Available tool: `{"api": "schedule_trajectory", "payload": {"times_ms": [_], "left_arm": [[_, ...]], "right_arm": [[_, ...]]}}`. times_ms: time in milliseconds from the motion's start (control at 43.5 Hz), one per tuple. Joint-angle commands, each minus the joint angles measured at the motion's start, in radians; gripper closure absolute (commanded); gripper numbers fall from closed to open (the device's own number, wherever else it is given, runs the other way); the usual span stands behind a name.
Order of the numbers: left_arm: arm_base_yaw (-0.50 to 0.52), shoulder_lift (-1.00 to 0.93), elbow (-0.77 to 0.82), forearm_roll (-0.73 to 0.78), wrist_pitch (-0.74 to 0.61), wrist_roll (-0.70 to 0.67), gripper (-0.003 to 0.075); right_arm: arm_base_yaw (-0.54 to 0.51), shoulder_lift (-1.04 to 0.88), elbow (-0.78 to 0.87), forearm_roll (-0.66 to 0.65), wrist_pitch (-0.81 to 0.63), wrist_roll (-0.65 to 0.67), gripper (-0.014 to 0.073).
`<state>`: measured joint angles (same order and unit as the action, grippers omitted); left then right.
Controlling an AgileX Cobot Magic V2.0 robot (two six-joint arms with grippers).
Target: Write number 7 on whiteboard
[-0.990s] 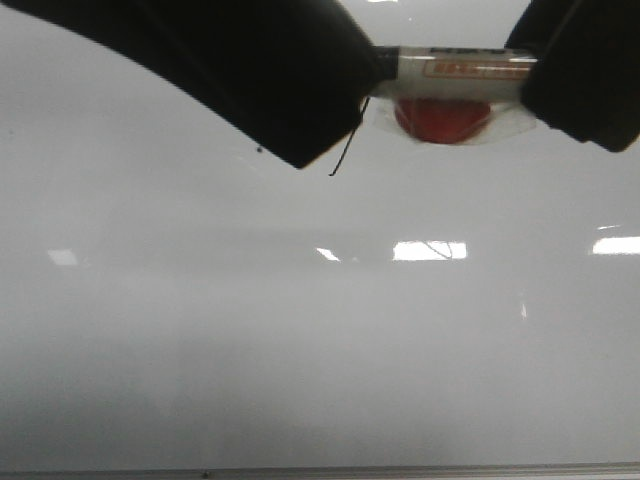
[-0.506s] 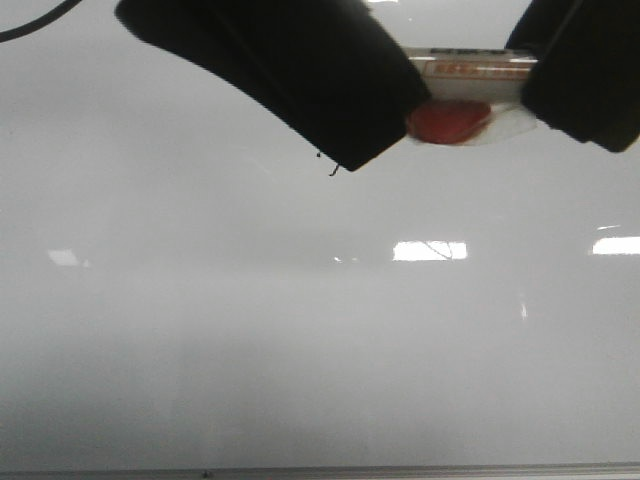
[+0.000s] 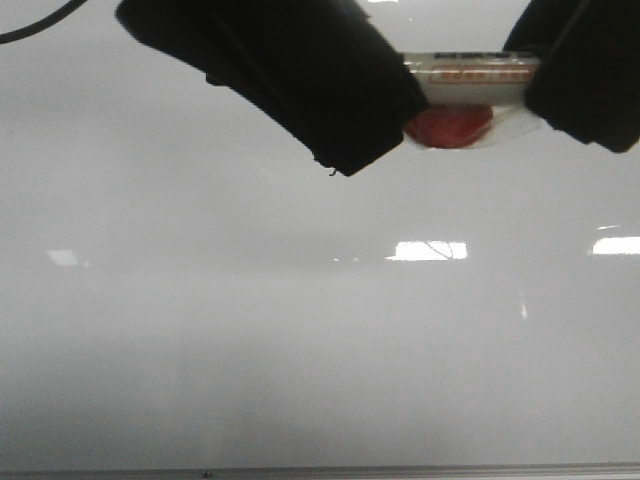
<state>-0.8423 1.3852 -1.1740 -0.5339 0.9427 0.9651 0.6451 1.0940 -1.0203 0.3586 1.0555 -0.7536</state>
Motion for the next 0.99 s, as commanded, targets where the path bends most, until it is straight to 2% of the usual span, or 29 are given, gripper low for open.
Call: {"api": "schedule_trajectory", "payload": {"times_ms": [0, 69, 115, 230, 322, 437, 529, 667, 828, 967], "left_arm": [[0.010, -0.031, -0.033, -0.002, -0.048, -0.067, 0.0741], [0.026, -0.041, -0.033, 0.078, -0.048, -0.154, 0.0741], [0.043, -0.053, -0.035, 0.158, -0.048, -0.269, 0.0741], [0.102, -0.102, -0.048, 0.364, -0.029, -0.504, 0.0741], [0.163, -0.158, -0.056, 0.491, -0.004, -0.650, 0.0741], [0.270, -0.246, -0.054, 0.596, 0.027, -0.799, 0.0741], [0.372, -0.326, -0.023, 0.618, 0.009, -0.830, 0.0741], [0.543, -0.435, 0.101, 0.618, -0.135, -0.845, 0.0741], [0.728, -0.495, 0.319, 0.611, -0.417, -0.981, 0.0741], [0.820, -0.466, 0.458, 0.524, -0.642, -1.006, 0.0741]], "right_arm": [[-0.008, -0.025, -0.032, 0.009, -0.022, 0.025, 0.0141], [-0.028, -0.043, -0.042, -0.034, -0.020, 0.088, 0.0060], [-0.047, -0.062, -0.053, -0.076, -0.018, 0.169, 0.0042], [-0.106, -0.133, -0.063, -0.207, -0.009, 0.375, 0.0057], [-0.131, -0.182, -0.063, -0.288, 0.010, 0.483, 0.0079], [-0.142, -0.225, -0.063, -0.344, 0.031, 0.538, 0.0111], [-0.142, -0.241, -0.063, -0.344, 0.039, 0.539, 0.0129], [-0.142, -0.243, -0.063, -0.344, 0.040, 0.539, 0.0128], [-0.142, -0.241, -0.062, -0.344, 0.029, 0.539, 0.0128], [-0.142, -0.241, -0.062, -0.344, 0.006, 0.539, 0.0128]]}}
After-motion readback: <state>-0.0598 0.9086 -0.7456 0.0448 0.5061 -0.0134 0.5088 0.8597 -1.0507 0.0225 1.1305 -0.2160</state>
